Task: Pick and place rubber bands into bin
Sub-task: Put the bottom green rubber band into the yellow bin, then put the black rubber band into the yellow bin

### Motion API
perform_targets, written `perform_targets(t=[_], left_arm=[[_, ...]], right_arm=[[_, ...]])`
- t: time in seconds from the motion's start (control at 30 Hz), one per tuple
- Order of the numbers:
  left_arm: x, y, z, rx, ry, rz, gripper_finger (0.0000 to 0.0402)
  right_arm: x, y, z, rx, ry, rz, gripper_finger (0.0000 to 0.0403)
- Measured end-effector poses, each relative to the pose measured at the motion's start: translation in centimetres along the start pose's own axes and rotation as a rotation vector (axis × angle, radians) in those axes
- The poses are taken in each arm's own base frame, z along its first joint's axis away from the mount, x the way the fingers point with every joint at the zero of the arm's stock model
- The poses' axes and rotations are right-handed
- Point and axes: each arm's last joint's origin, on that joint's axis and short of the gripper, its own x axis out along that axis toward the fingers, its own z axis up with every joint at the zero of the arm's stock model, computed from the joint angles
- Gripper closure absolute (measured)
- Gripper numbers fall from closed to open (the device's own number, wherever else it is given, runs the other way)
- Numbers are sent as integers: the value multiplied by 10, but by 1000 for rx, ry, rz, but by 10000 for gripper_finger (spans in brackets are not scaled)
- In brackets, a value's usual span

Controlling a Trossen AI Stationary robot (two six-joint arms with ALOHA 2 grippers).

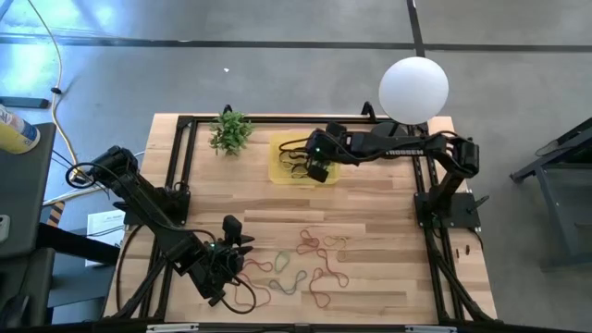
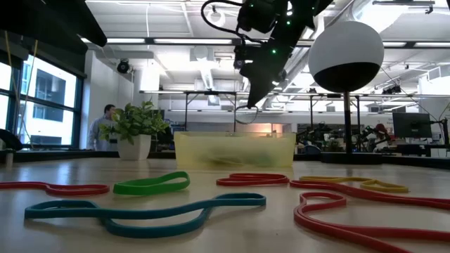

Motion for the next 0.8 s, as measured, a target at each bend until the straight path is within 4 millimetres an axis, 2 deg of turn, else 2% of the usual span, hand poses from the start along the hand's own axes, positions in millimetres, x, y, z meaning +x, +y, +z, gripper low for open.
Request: perform_targets(t=[0.3,0.43,0.6,0.8], left_arm=[[0,0,0,-4,-3,-2,277],[0,0,0,-5,-2,-13,277],[-1,-6,-1,5,27,-211,277],[-3,-12,-3,14,66,-441,277]], right_arm=[[4,-12,1,68,-8,9,266],[4,-9,3,66,-24,77,225],[-4,16,4,-40,-49,227,200],[-23,61,1,-233,-90,307,201]])
